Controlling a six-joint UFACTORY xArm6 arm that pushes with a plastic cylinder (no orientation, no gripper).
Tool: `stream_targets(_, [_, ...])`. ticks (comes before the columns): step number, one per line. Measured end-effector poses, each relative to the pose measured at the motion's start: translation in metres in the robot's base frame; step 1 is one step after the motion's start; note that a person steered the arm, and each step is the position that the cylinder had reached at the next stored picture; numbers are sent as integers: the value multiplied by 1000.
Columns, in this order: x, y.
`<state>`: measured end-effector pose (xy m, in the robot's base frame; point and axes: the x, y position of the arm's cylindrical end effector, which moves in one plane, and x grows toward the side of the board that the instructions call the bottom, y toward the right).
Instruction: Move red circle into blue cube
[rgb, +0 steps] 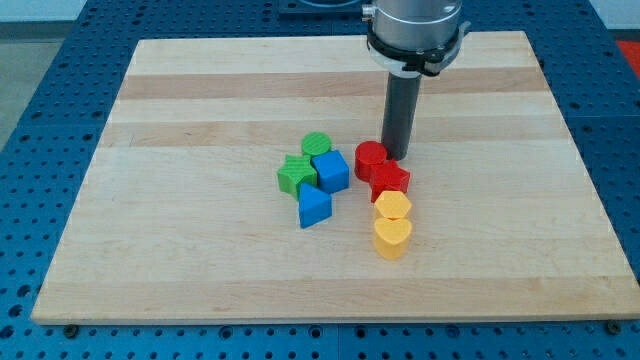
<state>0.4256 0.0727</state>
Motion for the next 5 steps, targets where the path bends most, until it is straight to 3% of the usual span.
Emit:
stream_targets(2, [11,57])
stream_targets(3, [16,58])
stream_targets(5, [13,5])
